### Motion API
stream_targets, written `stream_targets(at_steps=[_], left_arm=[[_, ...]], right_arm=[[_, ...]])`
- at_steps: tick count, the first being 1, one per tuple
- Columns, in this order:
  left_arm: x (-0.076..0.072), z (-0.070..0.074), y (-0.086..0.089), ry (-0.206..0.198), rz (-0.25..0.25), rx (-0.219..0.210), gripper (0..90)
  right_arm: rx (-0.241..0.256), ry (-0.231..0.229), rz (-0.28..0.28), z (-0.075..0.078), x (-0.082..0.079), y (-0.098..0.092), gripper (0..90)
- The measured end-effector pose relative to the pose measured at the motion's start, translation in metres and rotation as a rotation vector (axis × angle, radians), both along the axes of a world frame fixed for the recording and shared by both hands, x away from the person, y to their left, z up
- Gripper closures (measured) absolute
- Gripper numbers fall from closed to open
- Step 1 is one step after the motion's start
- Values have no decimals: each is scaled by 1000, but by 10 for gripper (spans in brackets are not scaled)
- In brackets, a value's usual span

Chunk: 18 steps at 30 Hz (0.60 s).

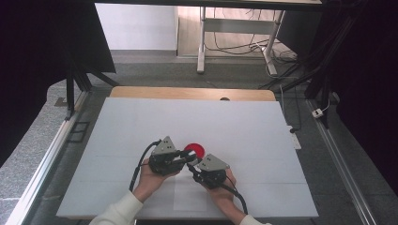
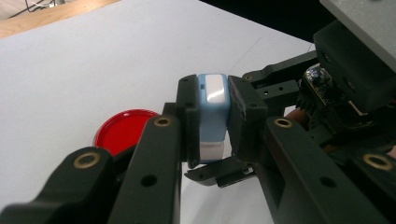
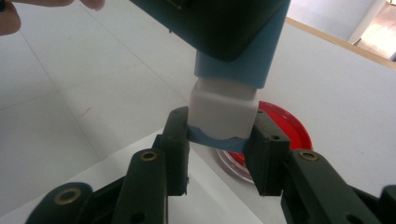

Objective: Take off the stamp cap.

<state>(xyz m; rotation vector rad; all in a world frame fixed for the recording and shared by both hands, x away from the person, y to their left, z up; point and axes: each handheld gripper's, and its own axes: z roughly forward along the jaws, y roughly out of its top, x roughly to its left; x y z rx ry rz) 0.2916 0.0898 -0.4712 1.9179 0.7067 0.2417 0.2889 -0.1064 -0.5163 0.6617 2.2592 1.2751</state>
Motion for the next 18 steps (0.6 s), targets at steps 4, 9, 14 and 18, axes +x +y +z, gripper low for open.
stream_targets(at_steps=[4, 9, 14, 18], left_arm=[[0, 0, 0, 1, 0, -2, 757], [0, 0, 1, 2, 1, -6, 757], [0, -2, 0, 5, 5, -5, 757], [-1, -2, -1, 5, 5, -5, 757]], right_arm=[[-1, -1, -3, 0, 0, 0, 629], [-14, -11, -7, 1, 0, 0, 632], [-34, -15, -10, 2, 1, 0, 634], [-44, -11, -11, 1, 1, 1, 633]])
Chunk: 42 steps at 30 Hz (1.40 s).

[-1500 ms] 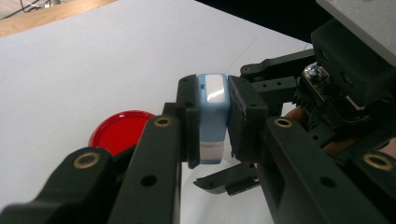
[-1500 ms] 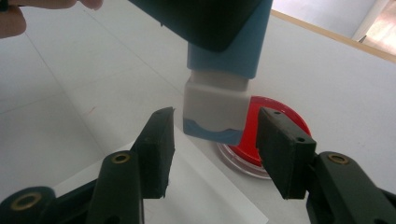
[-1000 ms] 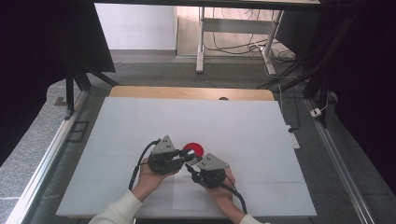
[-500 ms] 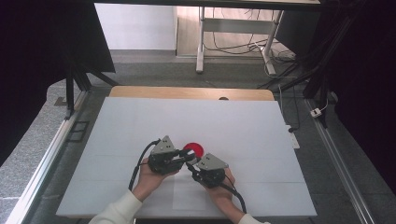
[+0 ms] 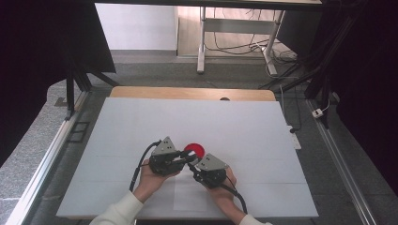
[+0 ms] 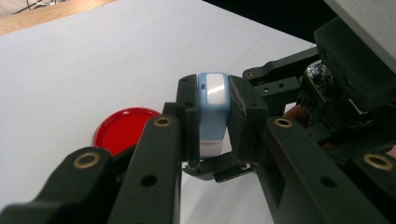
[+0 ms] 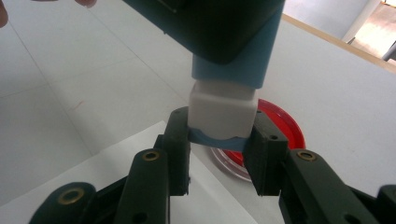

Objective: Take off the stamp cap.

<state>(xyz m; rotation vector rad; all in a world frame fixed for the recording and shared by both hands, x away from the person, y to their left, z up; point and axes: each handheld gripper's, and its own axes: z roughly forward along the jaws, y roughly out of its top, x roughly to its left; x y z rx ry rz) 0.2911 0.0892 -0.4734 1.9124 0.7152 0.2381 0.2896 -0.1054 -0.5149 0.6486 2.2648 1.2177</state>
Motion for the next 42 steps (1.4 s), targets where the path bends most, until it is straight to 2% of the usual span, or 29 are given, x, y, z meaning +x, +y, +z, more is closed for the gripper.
stream_targets(at_steps=[13, 22, 31, 42], left_arm=[[1, -1, 2, 11, 6, -7, 759], [1, 0, 3, 21, 10, -31, 760], [1, 2, 5, 24, 16, -52, 759], [2, 0, 5, 41, 16, -40, 760]], right_arm=[[-12, -8, -12, 0, 0, 1, 638], [21, -24, -22, 1, -1, -1, 630], [19, -56, -25, 3, -4, -1, 642], [-15, -48, -16, 2, -3, -1, 647]])
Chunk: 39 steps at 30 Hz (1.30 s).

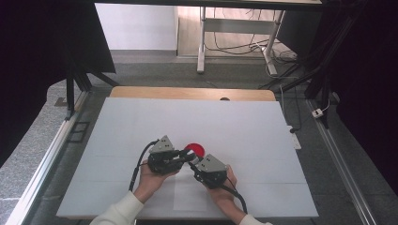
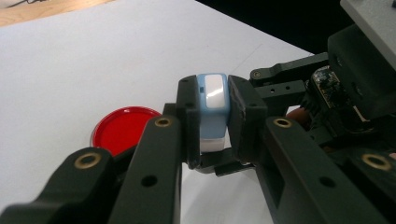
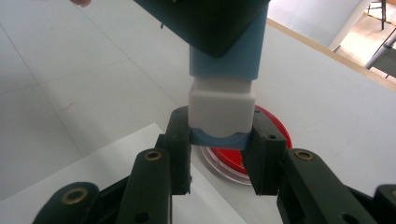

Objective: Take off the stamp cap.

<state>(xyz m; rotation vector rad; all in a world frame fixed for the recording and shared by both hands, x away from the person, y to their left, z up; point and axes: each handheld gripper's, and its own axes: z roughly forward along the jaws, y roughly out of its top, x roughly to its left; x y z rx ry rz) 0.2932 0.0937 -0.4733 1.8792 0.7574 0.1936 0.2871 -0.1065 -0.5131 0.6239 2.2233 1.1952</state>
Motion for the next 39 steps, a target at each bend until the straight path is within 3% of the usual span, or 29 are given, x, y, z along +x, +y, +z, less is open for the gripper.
stream_targets(at_steps=[4, 16, 25, 33, 39], left_arm=[[0, -1, 0, 6, 1, -4, 760], [2, 0, 2, 24, -1, -24, 759], [2, -1, 3, 36, -2, -23, 760], [3, 0, 4, 41, -1, -35, 759], [3, 0, 6, 48, 1, -48, 760]], right_arm=[[-8, 2, 5, 0, 0, 0, 648], [36, 13, -16, -1, -2, -1, 648], [-35, -4, 13, 0, 0, 0, 649], [19, 27, 0, 0, -1, -1, 648], [29, 36, -6, 0, -1, -1, 648]])
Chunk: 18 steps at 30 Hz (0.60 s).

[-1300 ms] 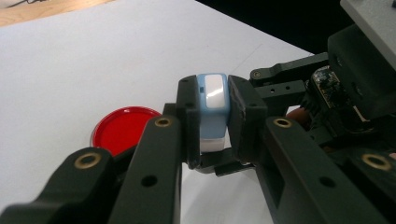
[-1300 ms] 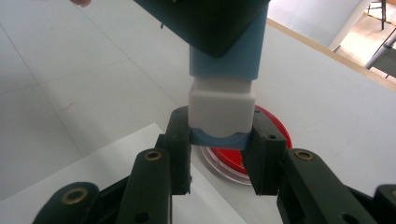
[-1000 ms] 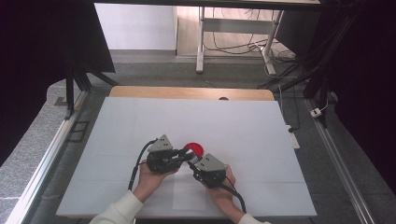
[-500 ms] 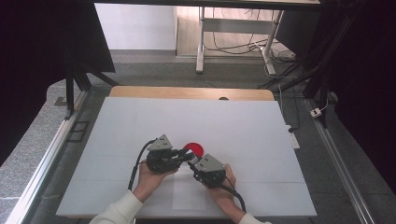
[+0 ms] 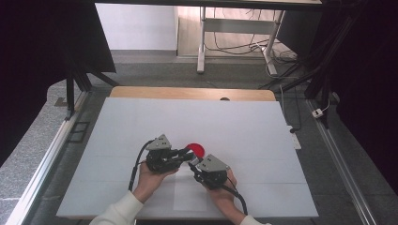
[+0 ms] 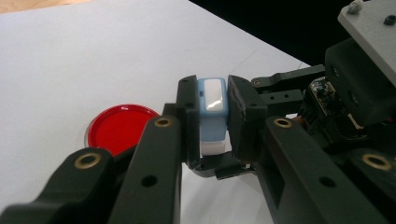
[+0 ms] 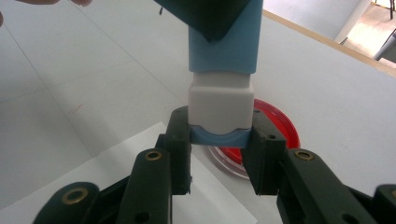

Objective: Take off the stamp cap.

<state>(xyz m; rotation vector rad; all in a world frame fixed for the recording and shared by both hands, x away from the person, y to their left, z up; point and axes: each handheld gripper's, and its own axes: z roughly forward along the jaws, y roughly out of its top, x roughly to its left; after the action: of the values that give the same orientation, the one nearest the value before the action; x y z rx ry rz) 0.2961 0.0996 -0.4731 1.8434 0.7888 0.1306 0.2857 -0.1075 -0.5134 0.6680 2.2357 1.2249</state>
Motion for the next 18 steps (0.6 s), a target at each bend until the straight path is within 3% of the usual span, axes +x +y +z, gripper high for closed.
stream_targets(at_steps=[8, 10, 18], left_arm=[[-1, -3, -5, -17, -10, 24, 765], [1, -4, -3, 1, -17, 15, 763], [3, -6, -5, 15, -37, 1, 738]], right_arm=[[-56, -16, 8, -2, 1, 1, 649], [-75, -19, 5, -3, 1, 2, 649], [-79, -29, 7, -3, 0, 2, 649]])
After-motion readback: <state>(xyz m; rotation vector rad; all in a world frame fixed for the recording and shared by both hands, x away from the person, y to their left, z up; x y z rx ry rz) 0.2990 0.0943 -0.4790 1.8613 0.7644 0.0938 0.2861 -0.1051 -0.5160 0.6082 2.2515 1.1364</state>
